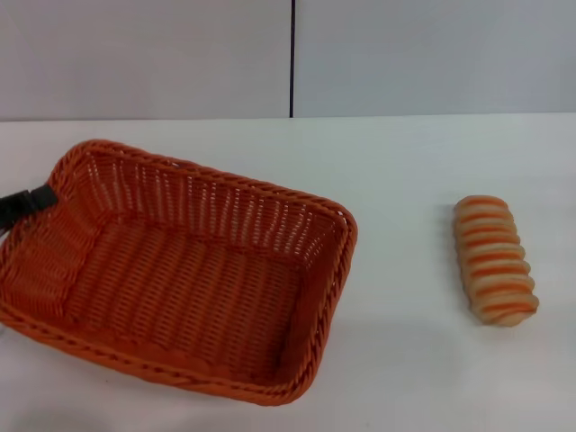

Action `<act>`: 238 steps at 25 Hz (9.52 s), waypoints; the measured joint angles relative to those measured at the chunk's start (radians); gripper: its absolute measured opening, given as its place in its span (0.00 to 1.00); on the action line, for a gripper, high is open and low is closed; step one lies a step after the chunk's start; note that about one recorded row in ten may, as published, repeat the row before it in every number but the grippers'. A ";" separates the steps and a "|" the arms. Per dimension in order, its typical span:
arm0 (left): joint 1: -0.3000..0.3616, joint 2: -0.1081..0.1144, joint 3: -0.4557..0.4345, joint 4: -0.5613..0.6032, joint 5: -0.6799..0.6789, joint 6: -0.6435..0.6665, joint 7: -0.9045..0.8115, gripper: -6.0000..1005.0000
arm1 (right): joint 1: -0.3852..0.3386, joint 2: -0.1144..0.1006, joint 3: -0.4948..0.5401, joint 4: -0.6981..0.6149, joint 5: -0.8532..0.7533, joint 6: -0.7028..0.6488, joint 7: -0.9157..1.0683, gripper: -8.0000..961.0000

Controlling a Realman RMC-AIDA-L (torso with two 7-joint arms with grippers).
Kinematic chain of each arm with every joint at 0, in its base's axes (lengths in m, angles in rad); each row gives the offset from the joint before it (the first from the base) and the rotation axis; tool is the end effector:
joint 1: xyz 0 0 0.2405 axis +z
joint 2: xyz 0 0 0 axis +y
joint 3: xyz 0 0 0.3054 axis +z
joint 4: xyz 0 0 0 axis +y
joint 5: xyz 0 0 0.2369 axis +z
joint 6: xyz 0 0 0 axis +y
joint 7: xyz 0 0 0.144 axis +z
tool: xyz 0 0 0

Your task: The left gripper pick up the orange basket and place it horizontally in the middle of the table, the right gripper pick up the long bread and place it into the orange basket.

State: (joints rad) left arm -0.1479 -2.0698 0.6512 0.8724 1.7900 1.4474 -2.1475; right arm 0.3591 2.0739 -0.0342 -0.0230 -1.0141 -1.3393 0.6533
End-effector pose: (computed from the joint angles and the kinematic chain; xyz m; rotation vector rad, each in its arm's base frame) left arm -0.4220 0.2823 0.0526 -1.8751 -1.6764 -0.9450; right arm 0.4620 0.3034 0.0307 -1.0038 0.8329 1.0061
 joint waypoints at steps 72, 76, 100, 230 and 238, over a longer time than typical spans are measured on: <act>-0.192 0.007 -0.292 -0.637 -0.465 0.343 1.473 0.66 | 0.135 -0.150 -0.512 -0.754 -0.841 -0.230 1.241 0.57; -0.212 0.007 -0.289 -0.638 -0.466 0.336 1.475 0.66 | 0.240 -0.184 -0.514 -0.795 -1.109 -0.316 1.391 0.57; -0.272 0.008 -0.293 -0.663 -0.465 0.266 1.469 0.64 | 0.485 -0.172 -0.664 -0.632 -1.707 -0.176 1.465 0.53; -0.307 0.004 -0.553 -0.753 -0.520 0.225 1.553 0.56 | 0.014 -0.005 -0.411 -0.310 0.081 -0.204 0.004 0.60; -0.323 0.002 -0.665 -0.849 -0.521 0.226 1.757 0.57 | 0.026 -0.003 -0.267 -0.209 0.216 -0.180 -0.106 0.60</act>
State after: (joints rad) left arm -0.4710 -2.0681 -0.0139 0.0236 1.2694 1.6738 -0.3907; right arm 0.3851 2.0705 -0.3013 -0.2323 -0.7986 -1.5191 0.5472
